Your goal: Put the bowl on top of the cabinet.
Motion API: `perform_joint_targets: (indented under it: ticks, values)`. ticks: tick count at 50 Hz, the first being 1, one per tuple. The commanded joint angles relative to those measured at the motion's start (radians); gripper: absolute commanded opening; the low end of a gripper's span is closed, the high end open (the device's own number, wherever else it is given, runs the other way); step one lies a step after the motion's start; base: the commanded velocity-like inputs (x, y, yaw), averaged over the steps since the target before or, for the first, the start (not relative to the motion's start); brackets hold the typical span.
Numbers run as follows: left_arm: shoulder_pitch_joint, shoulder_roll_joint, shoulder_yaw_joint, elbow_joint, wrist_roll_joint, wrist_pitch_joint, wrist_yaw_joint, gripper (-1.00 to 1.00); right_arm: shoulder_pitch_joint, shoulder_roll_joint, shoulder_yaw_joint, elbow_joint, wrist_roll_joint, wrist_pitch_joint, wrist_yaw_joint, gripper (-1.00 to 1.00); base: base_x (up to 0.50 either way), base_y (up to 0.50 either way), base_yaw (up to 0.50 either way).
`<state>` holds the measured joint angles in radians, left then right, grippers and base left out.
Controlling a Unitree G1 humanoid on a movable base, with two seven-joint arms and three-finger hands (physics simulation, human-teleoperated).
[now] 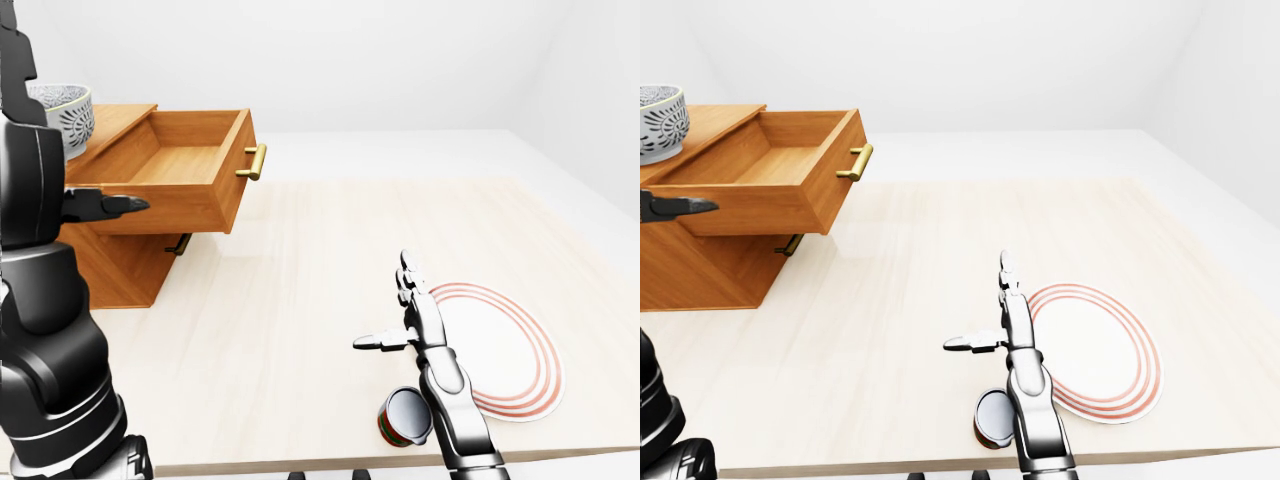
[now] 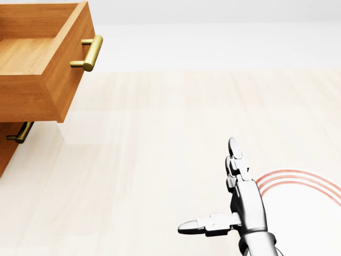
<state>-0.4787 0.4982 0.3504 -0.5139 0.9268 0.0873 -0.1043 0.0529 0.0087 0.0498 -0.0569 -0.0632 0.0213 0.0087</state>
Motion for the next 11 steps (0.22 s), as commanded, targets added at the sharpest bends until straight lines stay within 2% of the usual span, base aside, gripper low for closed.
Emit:
perform_joint_targets:
  ticks: [1,11]
  values:
    - [0.141,-0.11,0.033,-0.335,0.004,0.0,-0.121,1.0,0.003,0.0,0.001,-0.008,0.0,0.001,0.0,1.0,0.0,0.0,0.0]
    - [0.19,-0.157,0.015,-0.334,0.027,0.0,-0.09,1.0,0.005,0.0,0.002,-0.011,0.0,0.001,0.002,1.0,0.0,0.0,0.0]
